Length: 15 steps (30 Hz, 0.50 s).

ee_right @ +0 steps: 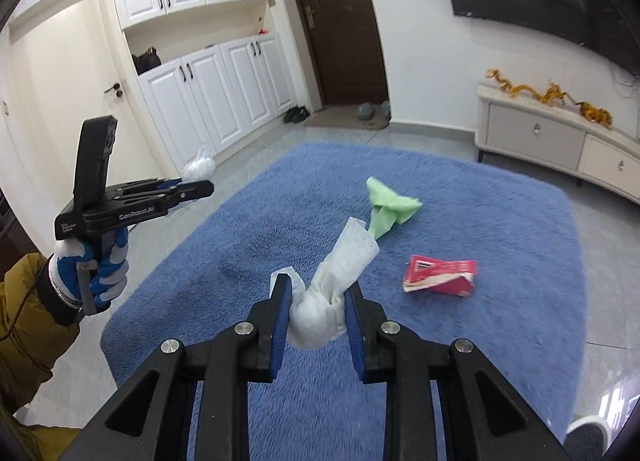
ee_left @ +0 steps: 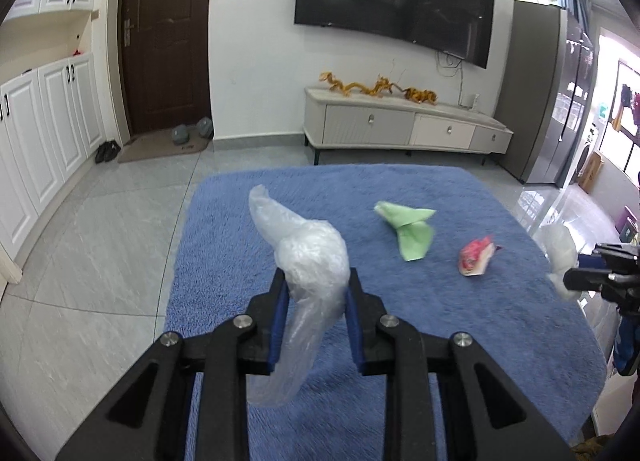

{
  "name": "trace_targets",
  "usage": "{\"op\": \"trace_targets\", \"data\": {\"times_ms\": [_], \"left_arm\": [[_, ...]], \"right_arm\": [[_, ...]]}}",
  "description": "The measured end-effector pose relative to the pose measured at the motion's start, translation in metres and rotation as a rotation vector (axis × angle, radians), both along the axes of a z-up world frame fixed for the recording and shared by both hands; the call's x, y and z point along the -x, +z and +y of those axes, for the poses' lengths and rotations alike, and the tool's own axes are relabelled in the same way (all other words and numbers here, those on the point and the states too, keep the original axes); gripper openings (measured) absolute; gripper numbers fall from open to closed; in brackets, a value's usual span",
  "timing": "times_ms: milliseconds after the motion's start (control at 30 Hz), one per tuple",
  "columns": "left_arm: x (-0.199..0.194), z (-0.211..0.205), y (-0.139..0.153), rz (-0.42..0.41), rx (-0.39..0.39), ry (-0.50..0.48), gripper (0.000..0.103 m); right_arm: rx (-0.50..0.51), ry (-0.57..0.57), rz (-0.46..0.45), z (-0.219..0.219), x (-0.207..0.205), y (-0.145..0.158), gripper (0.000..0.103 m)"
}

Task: Collect trash
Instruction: 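Carry clear bag in left tool and white bag in right tool to bin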

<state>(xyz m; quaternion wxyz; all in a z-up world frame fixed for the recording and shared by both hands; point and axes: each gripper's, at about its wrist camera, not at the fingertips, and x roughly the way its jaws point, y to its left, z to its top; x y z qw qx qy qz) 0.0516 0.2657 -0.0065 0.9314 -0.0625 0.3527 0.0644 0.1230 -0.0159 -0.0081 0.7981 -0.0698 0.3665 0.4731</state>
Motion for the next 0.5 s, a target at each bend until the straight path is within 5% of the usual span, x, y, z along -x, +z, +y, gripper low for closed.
{"op": "trace_targets", "data": {"times_ms": [500], "left_arm": [[0.018, -0.092, 0.073, -0.156, -0.038, -0.174, 0.025]], "right_arm": [[-0.095, -0.247, -0.198, -0.132, 0.042, 0.085, 0.025]]}}
